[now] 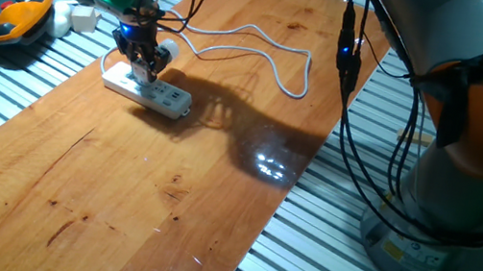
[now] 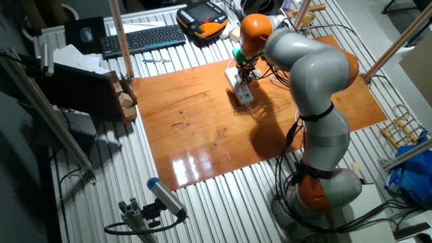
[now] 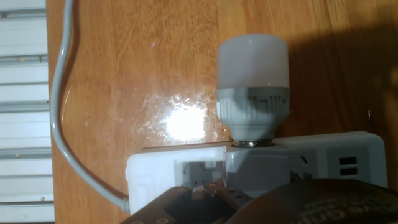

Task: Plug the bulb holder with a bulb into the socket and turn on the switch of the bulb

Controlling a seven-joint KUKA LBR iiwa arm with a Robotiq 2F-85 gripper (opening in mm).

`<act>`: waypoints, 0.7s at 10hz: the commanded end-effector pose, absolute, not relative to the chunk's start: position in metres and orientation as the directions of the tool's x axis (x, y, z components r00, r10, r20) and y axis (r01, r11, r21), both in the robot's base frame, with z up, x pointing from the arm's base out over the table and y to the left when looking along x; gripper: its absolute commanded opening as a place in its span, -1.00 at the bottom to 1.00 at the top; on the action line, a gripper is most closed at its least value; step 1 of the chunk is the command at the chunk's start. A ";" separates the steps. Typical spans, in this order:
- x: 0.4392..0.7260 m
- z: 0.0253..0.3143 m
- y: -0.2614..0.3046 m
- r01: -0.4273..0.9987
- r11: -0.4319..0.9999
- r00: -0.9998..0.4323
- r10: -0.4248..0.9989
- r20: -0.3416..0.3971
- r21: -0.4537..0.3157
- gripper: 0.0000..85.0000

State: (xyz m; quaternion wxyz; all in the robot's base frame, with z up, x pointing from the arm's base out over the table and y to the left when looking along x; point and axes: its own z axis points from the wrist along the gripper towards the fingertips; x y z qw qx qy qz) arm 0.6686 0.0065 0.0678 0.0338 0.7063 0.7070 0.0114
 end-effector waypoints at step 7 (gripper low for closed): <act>0.669 0.078 0.007 0.997 0.024 -0.020 0.999 -0.046 0.079 1.00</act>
